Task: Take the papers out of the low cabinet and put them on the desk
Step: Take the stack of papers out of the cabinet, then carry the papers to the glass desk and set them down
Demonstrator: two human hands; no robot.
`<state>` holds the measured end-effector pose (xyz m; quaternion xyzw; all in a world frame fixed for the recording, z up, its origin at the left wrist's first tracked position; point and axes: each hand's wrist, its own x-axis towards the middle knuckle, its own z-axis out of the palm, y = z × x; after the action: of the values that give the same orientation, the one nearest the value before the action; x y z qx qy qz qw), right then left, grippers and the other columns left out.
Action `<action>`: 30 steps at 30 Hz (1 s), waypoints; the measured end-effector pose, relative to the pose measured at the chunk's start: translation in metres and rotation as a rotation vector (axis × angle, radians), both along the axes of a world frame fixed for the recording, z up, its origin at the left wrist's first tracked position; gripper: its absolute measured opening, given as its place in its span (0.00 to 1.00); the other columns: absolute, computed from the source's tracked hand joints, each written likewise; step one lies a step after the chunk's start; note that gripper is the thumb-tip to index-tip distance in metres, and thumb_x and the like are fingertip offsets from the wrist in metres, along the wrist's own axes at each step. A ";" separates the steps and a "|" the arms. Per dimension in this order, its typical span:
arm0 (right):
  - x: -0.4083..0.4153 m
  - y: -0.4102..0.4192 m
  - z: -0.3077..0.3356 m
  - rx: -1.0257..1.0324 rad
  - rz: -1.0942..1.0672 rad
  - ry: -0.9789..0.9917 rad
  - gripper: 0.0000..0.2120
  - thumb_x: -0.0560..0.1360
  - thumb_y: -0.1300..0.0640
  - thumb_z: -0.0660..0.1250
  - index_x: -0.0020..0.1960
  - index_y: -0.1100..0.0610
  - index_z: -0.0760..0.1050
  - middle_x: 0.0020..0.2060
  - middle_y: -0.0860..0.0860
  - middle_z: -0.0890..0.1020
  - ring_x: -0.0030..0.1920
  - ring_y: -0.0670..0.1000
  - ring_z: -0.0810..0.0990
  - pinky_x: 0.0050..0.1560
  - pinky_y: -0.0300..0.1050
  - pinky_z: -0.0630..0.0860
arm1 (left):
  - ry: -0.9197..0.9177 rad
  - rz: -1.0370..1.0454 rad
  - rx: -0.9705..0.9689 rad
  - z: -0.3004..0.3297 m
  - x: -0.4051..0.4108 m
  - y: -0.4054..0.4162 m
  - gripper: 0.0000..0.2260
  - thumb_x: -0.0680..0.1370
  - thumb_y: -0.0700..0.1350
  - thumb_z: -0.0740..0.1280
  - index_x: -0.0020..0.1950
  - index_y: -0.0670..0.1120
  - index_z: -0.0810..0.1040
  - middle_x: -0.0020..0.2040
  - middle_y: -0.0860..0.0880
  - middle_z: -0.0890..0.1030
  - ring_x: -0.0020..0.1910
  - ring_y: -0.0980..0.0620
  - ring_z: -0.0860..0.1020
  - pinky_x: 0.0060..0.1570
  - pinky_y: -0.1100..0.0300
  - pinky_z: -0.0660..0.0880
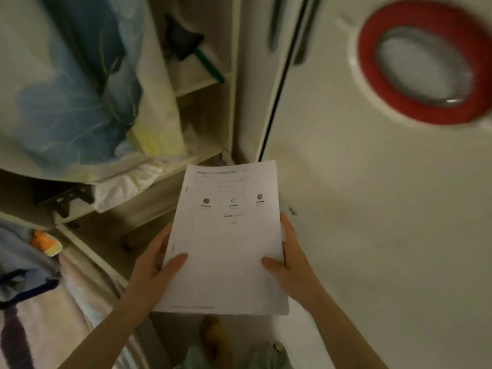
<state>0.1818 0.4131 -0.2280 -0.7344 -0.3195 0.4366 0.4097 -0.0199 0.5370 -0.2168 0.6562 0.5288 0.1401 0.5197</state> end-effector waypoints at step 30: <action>-0.056 -0.524 0.082 0.115 -1.037 0.160 0.34 0.72 0.68 0.68 0.66 0.37 0.61 0.49 0.51 0.81 0.44 0.45 0.83 0.41 0.37 0.79 | -0.130 -0.805 -0.293 0.064 0.110 -0.395 0.23 0.68 0.29 0.70 0.57 0.46 0.69 0.47 0.59 0.74 0.44 0.62 0.75 0.32 0.73 0.73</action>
<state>0.1261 -0.1114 -0.1463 -0.7368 0.0947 0.2132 0.6346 0.0906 0.1424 -0.1530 0.7193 0.2112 -0.1090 0.6528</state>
